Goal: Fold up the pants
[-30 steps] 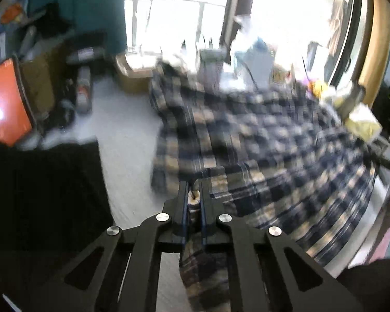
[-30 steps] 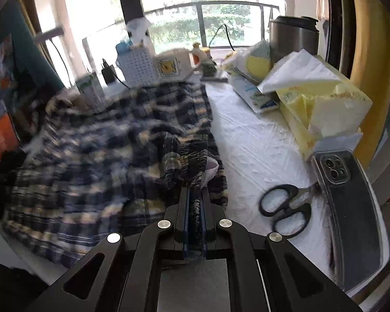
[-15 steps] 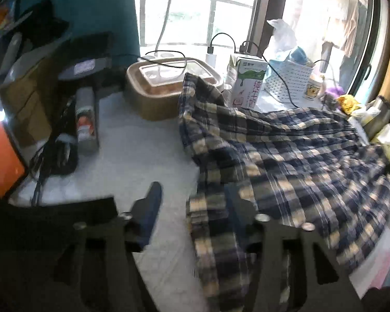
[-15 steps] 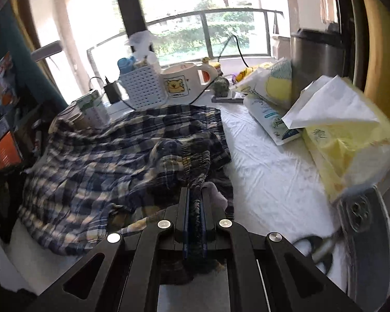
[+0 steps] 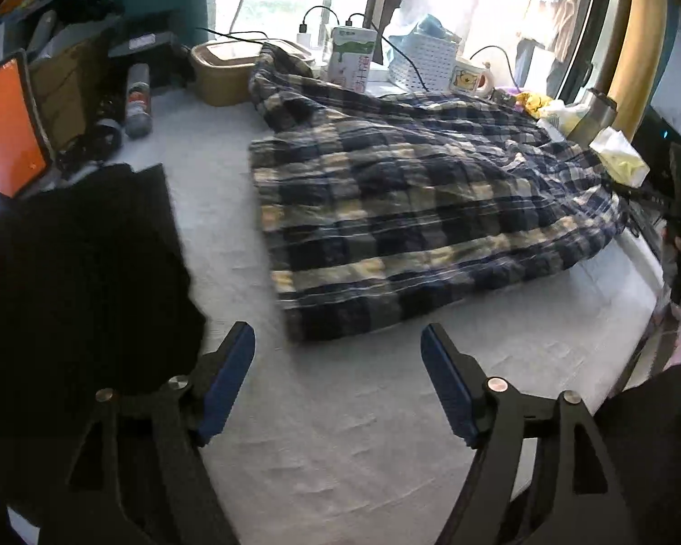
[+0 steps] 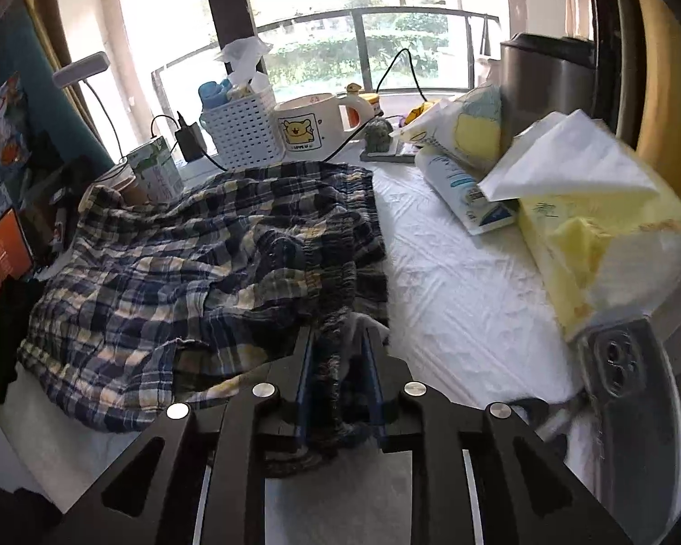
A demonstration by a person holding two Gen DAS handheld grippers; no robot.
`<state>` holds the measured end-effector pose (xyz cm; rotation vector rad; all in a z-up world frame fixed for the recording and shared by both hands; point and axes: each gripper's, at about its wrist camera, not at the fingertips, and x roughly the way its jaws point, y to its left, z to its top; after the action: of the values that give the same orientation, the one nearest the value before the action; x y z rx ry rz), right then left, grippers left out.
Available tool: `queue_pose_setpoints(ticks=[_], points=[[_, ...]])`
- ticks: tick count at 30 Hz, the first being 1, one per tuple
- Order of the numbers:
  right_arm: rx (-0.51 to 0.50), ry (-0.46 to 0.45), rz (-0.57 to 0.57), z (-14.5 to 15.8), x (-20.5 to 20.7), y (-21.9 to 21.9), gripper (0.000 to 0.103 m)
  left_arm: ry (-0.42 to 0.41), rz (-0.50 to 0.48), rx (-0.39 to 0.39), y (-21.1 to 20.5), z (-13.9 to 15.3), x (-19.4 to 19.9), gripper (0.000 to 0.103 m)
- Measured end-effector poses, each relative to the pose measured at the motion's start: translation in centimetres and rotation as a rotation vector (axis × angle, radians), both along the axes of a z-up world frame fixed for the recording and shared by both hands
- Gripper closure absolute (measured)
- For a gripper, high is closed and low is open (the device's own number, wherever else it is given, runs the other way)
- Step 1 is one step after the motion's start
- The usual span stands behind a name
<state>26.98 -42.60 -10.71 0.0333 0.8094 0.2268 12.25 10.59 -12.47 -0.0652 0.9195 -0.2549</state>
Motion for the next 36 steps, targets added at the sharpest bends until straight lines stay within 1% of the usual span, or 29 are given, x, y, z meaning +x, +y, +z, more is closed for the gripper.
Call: queue_pose_setpoints(ticks=[2, 3, 4, 5, 6, 8, 9, 10, 11, 13, 15, 17, 18, 19, 20, 21, 24, 26, 29, 31, 32, 34, 36], points=[[-0.005, -0.009, -0.009, 0.2, -0.6, -0.6, 0.081, 0.010, 0.004, 0.021, -0.9, -0.7, 0.6, 0.027], [-0.005, -0.012, -0.011, 0.4, -0.8, -0.9, 0.079, -0.014, -0.002, 0.050, -1.5, -0.7, 0.5, 0.027], [-0.009, -0.016, -0.013, 0.5, -1.2, -1.2, 0.071, -0.016, -0.010, 0.066, -1.7, -0.8, 0.8, 0.028], [-0.013, -0.020, -0.011, 0.6, -1.5, -1.5, 0.066, -0.024, -0.009, 0.086, -2.1, -0.9, 0.9, 0.028], [-0.013, -0.027, -0.007, 0.8, -1.8, -1.7, 0.062, -0.034, -0.002, 0.094, -2.3, -0.9, 0.9, 0.030], [-0.008, -0.042, 0.001, 0.9, -2.6, -2.3, 0.061, -0.055, 0.011, 0.119, -2.5, -1.1, 1.0, 0.043], [-0.007, -0.047, 0.003, 0.9, -2.9, -2.7, 0.061, -0.062, 0.021, 0.129, -2.5, -1.0, 1.0, 0.054], [0.000, -0.046, 0.007, 0.8, -3.1, -3.0, 0.061, -0.063, 0.029, 0.122, -2.3, -1.0, 1.2, 0.067], [0.015, -0.039, 0.017, 0.5, -3.3, -3.2, 0.061, -0.061, 0.040, 0.106, -2.0, -0.9, 1.2, 0.077], [0.037, -0.032, 0.048, -0.1, -3.5, -3.2, 0.061, -0.049, 0.064, 0.092, -1.4, -0.9, 1.4, 0.093], [0.048, -0.038, 0.096, -0.7, -3.7, -2.4, 0.061, -0.042, 0.061, 0.062, -1.2, -0.8, 1.4, 0.098], [0.027, -0.041, 0.160, -1.4, -3.8, -0.9, 0.061, -0.042, 0.045, 0.039, -1.4, -0.4, 1.1, 0.100], [0.019, -0.030, 0.184, -1.6, -3.8, -0.4, 0.072, -0.044, 0.038, 0.011, -1.4, 0.1, 0.9, 0.100], [0.006, -0.032, 0.232, -1.6, -4.1, 0.6, 0.090, -0.056, 0.043, -0.016, -1.2, 0.8, 0.7, 0.101], [0.001, -0.041, 0.251, -1.3, -4.4, 1.1, 0.093, -0.067, 0.049, -0.038, -1.0, 1.6, 0.4, 0.101], [-0.001, -0.054, 0.259, -0.8, -4.6, 1.5, 0.093, -0.087, 0.058, -0.060, -0.6, 2.7, 0.0, 0.101], [-0.009, -0.124, 0.264, 2.0, -5.8, 2.1, 0.094, -0.146, 0.066, -0.102, 0.1, 5.9, -1.0, 0.101], [-0.001, -0.180, 0.268, 4.7, -6.6, 2.2, 0.094, -0.183, 0.058, -0.124, 0.3, 8.3, -1.8, 0.101], [-0.007, -0.227, 0.278, 7.6, -7.5, 2.1, 0.094, -0.240, 0.050, -0.130, 0.5, 11.4, -3.2, 0.101], [-0.017, -0.239, 0.285, 9.2, -8.1, 1.9, 0.094, -0.264, 0.047, -0.131, 0.6, 13.0, -4.2, 0.101], [-0.021, -0.233, 0.286, 9.7, -8.4, 1.6, 0.094, -0.270, 0.043, -0.132, 0.7, 13.6, -4.9, 0.101], [-0.042, -0.217, 0.273, 10.2, -8.8, 1.1, 0.094, -0.244, 0.036, -0.129, 0.8, 13.8, -5.7, 0.101], [-0.046, -0.181, 0.249, 9.9, -9.1, 0.5, 0.094, -0.175, 0.025, -0.089, 0.7, 12.5, -6.6, 0.101]])
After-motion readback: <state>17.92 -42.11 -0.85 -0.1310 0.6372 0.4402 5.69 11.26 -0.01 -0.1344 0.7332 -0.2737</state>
